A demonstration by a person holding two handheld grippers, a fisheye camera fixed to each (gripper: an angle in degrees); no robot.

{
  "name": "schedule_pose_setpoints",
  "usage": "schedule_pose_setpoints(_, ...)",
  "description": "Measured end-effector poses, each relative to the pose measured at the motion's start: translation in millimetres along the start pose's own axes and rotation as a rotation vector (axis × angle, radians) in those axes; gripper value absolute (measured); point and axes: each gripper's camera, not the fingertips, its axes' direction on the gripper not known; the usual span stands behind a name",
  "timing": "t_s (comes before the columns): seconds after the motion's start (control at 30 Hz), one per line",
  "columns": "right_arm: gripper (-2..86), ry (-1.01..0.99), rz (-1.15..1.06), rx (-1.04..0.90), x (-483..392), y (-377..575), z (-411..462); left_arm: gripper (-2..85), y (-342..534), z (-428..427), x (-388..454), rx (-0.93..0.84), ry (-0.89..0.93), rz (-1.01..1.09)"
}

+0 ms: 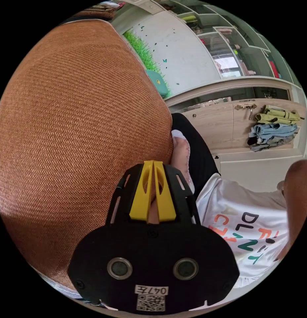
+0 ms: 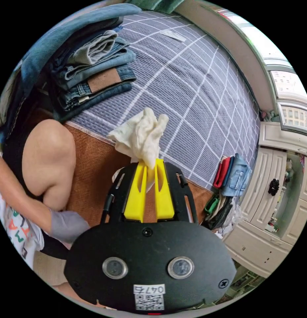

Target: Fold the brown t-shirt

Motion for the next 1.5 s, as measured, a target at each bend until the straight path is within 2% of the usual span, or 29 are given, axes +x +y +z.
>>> schedule_pose_setpoints(0.13, 0.5, 0.075, -0.046, 0.002, 11, 86, -14, -1.0, 7, -8, 18, -0.017, 0.026, 0.107)
schedule_pose_setpoints(0.23, 0.9, 0.137, -0.095, -0.069, -6, 159, -8, -1.0, 29, -31, 62, -0.016, 0.167, 0.383)
schedule_pose_setpoints(0.27, 1.3, 0.142, -0.098, -0.099, -16, 188, -1, -1.0, 46, -47, 87, 0.017, 0.201, 0.533)
schedule_pose_setpoints(0.3, 2.1, 0.113, -0.084, -0.113, -28, 218, 9, -1.0, 68, -66, 107, 0.077, 0.217, 0.668)
schedule_pose_setpoints(0.4, 7.8, -0.084, 0.019, -0.126, -62, 294, 45, -1.0, 119, -113, 114, 0.261, 0.221, 0.81)
schedule_pose_setpoints(0.43, 9.4, -0.133, 0.055, -0.131, -68, 310, 53, -1.0, 127, -123, 107, 0.304, 0.213, 0.791)
schedule_pose_setpoints(0.53, 10.7, -0.317, 0.337, -0.093, -99, 392, 83, -1.0, 152, -168, 51, 0.487, 0.143, 0.542)
schedule_pose_setpoints(0.67, 4.7, -0.409, 0.793, 0.26, -149, 504, 85, -0.8, 196, -217, -8, 0.801, 0.084, 0.361)
schedule_pose_setpoints(0.7, 2.8, -0.399, 0.906, 0.364, -166, 530, 85, -0.6, 208, -228, -23, 0.902, 0.088, 0.326)
schedule_pose_setpoints(0.8, -0.3, -0.34, 1.113, 0.579, -204, 578, 91, 0.6, 228, -240, -69, 1.039, 0.101, 0.155)
schedule_pose_setpoints(0.9, -0.7, -0.34, 1.186, 0.693, -227, 600, 112, 7.4, 226, -231, -125, 0.938, 0.093, -0.103)
schedule_pose_setpoints(1.0, -0.6, -0.35, 1.143, 0.637, -234, 609, 137, 9.0, 218, -212, -169, 0.769, 0.007, -0.321)
schedule_pose_setpoints(1.13, -0.5, -0.363, 1.082, 0.576, -233, 626, 158, 8.9, 216, -211, -188, 0.713, -0.043, -0.36)
schedule_pose_setpoints(1.5, -0.6, -0.478, 1.003, 0.481, -221, 686, 212, 8.1, 246, -214, -257, 0.723, 0.038, -0.482)
